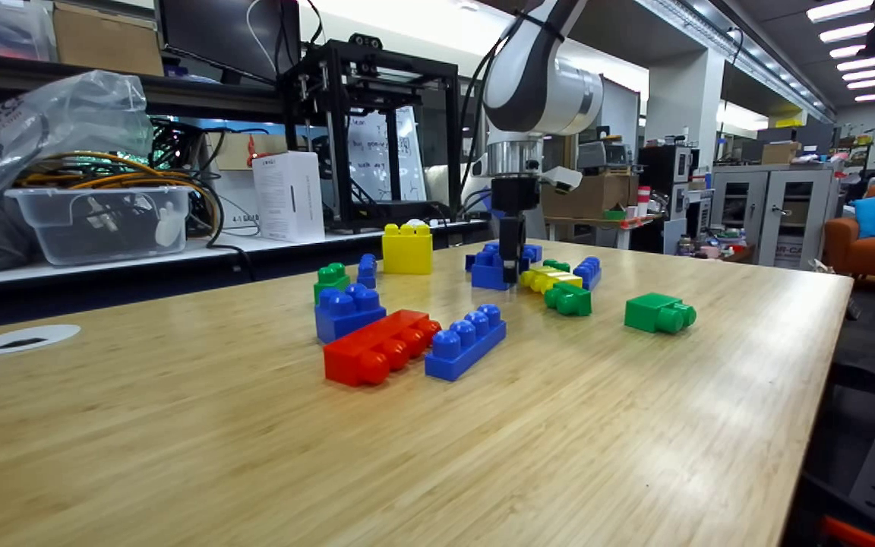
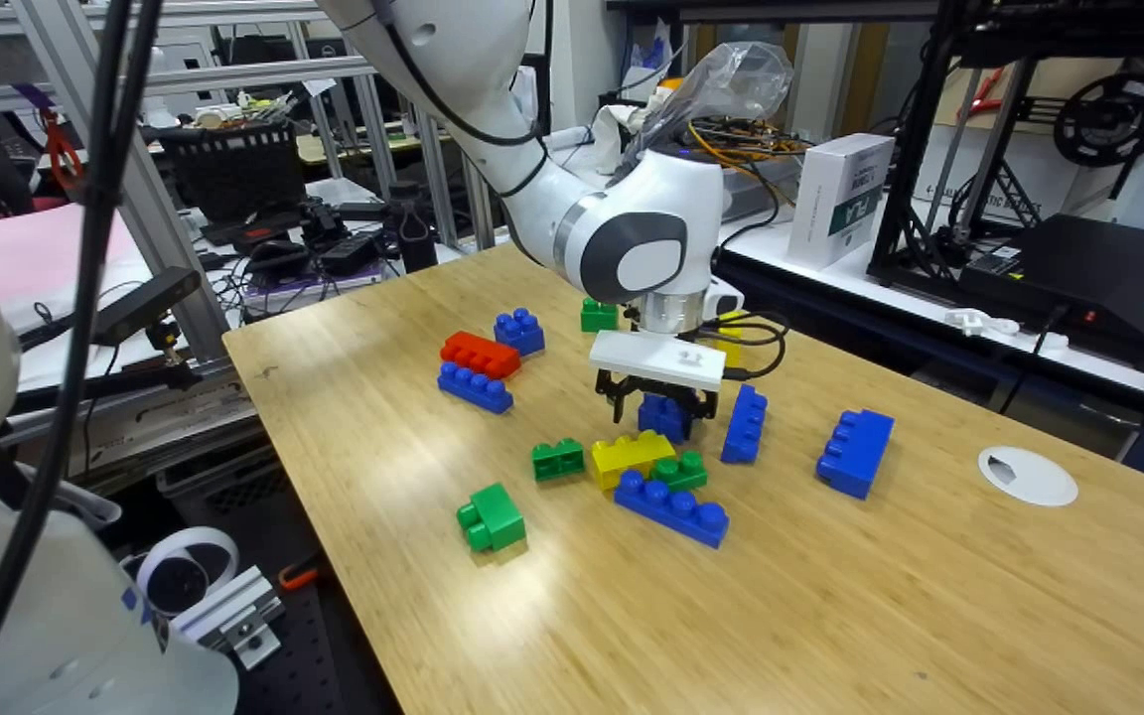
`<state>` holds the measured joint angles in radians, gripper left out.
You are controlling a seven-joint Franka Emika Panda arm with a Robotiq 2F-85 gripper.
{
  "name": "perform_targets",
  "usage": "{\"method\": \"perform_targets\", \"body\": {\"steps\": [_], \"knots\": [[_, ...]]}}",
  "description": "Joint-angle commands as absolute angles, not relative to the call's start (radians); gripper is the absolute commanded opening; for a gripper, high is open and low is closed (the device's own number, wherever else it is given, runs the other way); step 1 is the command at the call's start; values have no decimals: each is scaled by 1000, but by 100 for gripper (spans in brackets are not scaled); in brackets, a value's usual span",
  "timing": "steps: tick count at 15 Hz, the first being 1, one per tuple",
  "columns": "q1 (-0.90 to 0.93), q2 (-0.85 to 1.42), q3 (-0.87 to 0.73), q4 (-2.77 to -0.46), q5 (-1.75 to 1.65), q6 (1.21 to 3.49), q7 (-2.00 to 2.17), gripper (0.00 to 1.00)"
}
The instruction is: Move the square blue block to the left and put the green block on the top
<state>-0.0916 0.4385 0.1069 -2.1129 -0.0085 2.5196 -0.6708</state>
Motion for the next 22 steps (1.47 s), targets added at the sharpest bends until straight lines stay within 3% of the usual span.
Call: {"method": "perform_targets", "body": {"steps": [1,22], "knots": [[-78,421,108,-2158,-31,2557,-644,100],[32,427,34,-2153,-87,2714,-131,100]]}}
